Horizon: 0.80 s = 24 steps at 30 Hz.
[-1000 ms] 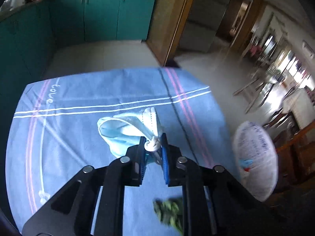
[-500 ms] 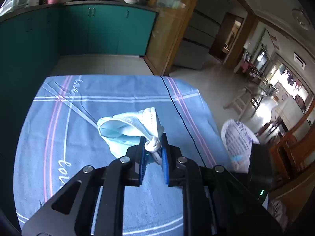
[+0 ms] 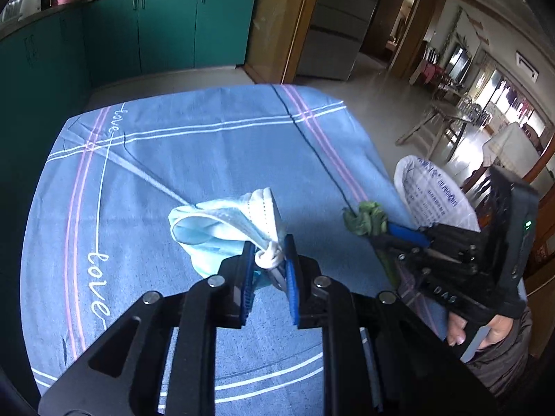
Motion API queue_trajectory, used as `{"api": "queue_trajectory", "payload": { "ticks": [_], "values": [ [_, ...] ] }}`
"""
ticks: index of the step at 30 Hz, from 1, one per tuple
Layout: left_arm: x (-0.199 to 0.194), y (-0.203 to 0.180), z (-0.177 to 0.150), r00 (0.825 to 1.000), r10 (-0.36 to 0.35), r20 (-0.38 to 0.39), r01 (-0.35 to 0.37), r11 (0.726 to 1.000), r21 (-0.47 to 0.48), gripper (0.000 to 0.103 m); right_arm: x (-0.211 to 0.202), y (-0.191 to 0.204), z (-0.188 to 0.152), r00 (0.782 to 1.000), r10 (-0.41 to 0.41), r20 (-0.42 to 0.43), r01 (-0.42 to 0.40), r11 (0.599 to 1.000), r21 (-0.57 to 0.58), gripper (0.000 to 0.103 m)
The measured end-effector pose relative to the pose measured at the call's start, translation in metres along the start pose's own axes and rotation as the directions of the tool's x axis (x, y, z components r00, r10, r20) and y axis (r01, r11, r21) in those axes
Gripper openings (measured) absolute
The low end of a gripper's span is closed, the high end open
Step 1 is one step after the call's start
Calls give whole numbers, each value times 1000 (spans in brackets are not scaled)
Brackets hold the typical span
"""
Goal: Collect trash
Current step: 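Move both tools back over the table toward the mask and vegetable stalk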
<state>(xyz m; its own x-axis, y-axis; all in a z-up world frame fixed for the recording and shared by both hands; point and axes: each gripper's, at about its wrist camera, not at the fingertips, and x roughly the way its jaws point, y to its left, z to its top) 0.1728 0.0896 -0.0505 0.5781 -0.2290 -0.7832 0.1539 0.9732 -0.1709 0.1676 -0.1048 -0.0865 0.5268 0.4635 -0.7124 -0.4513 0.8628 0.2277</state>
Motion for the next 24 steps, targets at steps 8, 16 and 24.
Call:
{"api": "queue_trajectory", "payload": {
  "ticks": [8,16,24],
  "values": [
    [-1,2,-1,999,46,14,-45,999,-26,78,1,1,-1,1000,7,-9,-7,1000,0,18],
    [19,1,-7,995,66,-77,-70,997,-45,86,8,2,-1,1000,-7,-26,7,1000,-6,19],
    [29,4,-11,988,101,-121,-107,993,-47,87,13,7,-1,999,-14,-37,13,1000,-20,20]
  ]
}}
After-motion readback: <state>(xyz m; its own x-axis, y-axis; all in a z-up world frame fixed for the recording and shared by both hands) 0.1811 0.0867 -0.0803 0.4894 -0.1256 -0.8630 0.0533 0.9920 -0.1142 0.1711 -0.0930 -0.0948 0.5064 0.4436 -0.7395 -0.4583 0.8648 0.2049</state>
